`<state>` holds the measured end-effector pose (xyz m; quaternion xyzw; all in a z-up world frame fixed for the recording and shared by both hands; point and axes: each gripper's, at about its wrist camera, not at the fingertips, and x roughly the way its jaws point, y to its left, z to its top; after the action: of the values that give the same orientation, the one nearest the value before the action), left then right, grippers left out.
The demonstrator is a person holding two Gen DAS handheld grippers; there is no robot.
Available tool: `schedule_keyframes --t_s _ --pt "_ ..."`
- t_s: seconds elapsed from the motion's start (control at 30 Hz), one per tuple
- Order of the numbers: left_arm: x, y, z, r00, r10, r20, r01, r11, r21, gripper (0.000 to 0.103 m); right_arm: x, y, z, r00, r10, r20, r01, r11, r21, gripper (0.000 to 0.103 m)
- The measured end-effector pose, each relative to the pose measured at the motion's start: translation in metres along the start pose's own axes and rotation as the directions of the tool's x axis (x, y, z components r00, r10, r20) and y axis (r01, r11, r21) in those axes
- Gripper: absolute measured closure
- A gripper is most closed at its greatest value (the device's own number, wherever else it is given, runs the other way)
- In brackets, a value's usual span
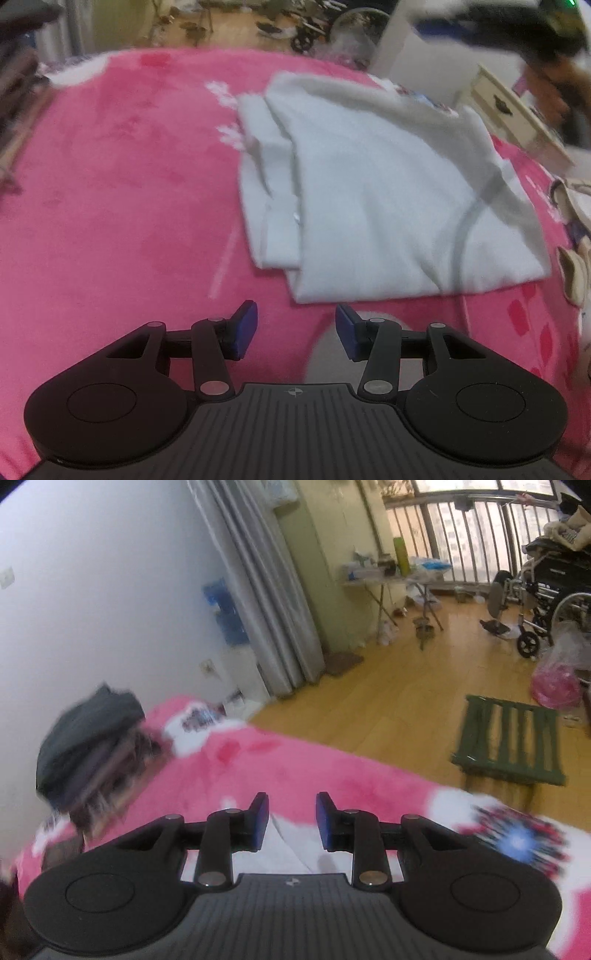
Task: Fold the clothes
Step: 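Move both open grippers back over the folded shirt to reposition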
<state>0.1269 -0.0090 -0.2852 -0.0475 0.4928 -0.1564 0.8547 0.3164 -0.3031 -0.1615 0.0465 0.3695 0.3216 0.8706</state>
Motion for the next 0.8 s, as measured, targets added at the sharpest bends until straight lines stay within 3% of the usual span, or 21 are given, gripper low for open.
schedule_keyframes --t_s 0.07,0.13,0.23,0.3,0.4,0.47,0.53,0.63,0.7,0.8 --pt "-0.009 0.001 0.004 0.999 0.006 0.039 -0.006 1.000 0.004 0.056 -0.017 -0.010 -0.010 0.998 -0.002 -0.060 0.001 1.000 -0.005 0.071" --pt "-0.015 -0.003 0.011 0.996 -0.003 0.085 0.002 1.000 0.017 0.056 -0.019 -0.017 -0.025 0.984 0.046 -0.171 -0.045 0.999 0.009 0.070" --pt "-0.007 -0.021 0.018 0.994 -0.022 0.111 0.012 0.996 0.094 0.056 -0.011 -0.017 -0.049 0.935 0.103 -0.340 -0.118 0.993 -0.024 0.067" --pt "0.006 -0.041 0.019 0.994 -0.038 0.101 0.020 0.984 0.175 0.056 0.002 -0.020 -0.059 0.931 0.029 -0.365 -0.068 0.993 -0.094 0.067" --pt "0.033 -0.055 0.015 0.999 -0.026 0.020 0.021 0.978 0.209 0.056 -0.011 -0.055 -0.050 0.971 -0.092 -0.222 0.099 0.995 0.019 0.067" --pt "0.042 -0.055 0.010 1.000 -0.008 -0.007 0.010 0.979 0.204 0.057 -0.020 -0.078 -0.044 0.974 -0.184 -0.130 0.199 0.974 0.111 0.067" --pt "0.041 -0.053 0.008 1.000 -0.010 -0.003 0.010 0.978 0.207 0.057 -0.029 -0.102 -0.038 0.958 -0.282 -0.047 0.286 0.935 0.210 0.067" --pt "0.040 -0.049 0.010 1.000 -0.020 -0.006 0.021 0.982 0.189 0.056 -0.042 -0.138 -0.029 0.899 -0.434 0.058 0.386 0.847 0.366 0.066" --pt "0.040 -0.047 0.011 1.000 -0.030 -0.006 0.031 0.984 0.176 0.056 -0.066 -0.147 -0.031 0.911 -0.411 0.036 0.361 0.837 0.410 0.066" --pt "0.037 -0.044 0.013 0.999 -0.043 0.006 0.041 0.987 0.155 0.056 -0.097 -0.143 -0.047 0.933 -0.352 -0.075 0.351 0.842 0.410 0.065"
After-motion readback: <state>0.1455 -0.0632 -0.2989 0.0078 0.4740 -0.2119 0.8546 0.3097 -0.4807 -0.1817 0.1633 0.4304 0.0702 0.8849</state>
